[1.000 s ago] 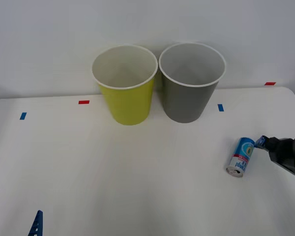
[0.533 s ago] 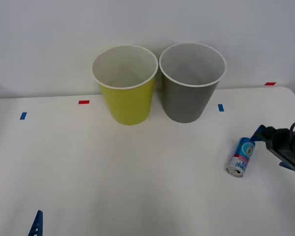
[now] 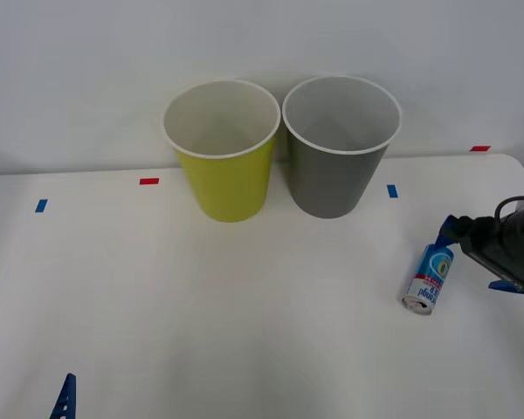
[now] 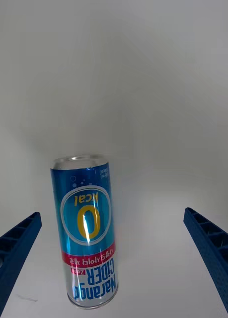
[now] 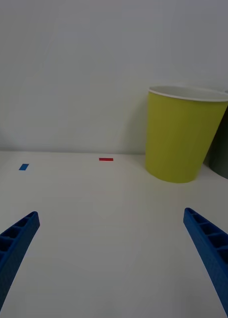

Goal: Put cans in the gray bin and PET bottles in the light green bin.

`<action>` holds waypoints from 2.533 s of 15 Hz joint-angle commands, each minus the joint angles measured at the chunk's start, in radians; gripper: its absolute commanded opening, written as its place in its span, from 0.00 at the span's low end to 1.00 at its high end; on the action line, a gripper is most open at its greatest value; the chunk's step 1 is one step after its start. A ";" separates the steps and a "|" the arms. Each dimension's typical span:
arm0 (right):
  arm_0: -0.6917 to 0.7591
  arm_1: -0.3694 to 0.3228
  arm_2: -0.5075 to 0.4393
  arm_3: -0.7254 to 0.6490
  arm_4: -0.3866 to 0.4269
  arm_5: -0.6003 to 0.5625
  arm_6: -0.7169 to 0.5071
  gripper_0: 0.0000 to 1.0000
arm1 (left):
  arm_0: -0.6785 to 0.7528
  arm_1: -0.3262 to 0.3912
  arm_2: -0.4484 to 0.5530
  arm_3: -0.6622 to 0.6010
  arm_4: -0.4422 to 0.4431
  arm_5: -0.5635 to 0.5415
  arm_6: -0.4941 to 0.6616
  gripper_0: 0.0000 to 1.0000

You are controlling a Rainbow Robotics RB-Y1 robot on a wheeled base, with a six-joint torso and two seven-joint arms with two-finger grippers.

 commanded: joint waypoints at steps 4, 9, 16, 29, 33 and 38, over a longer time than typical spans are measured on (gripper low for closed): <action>-0.065 -0.018 0.042 0.087 -0.065 0.023 0.009 1.00 | 0.000 0.000 0.000 0.000 0.000 0.000 0.000 1.00; -0.118 -0.013 0.119 0.147 -0.073 0.000 0.011 1.00 | 0.000 0.000 0.000 0.000 0.000 0.000 0.000 1.00; -0.185 0.010 0.160 0.234 -0.093 -0.017 0.012 1.00 | 0.000 0.000 0.000 0.000 0.000 0.000 0.000 1.00; -0.246 0.019 0.223 0.329 -0.070 0.003 0.047 1.00 | 0.000 0.000 0.000 0.000 0.000 0.000 0.000 1.00; -0.256 0.019 0.225 0.366 -0.051 0.003 0.075 1.00 | 0.000 0.000 0.000 0.000 0.000 0.000 0.000 1.00; -0.256 0.059 0.226 0.369 -0.019 0.003 0.100 1.00 | 0.000 0.000 0.000 0.000 0.000 0.000 0.000 1.00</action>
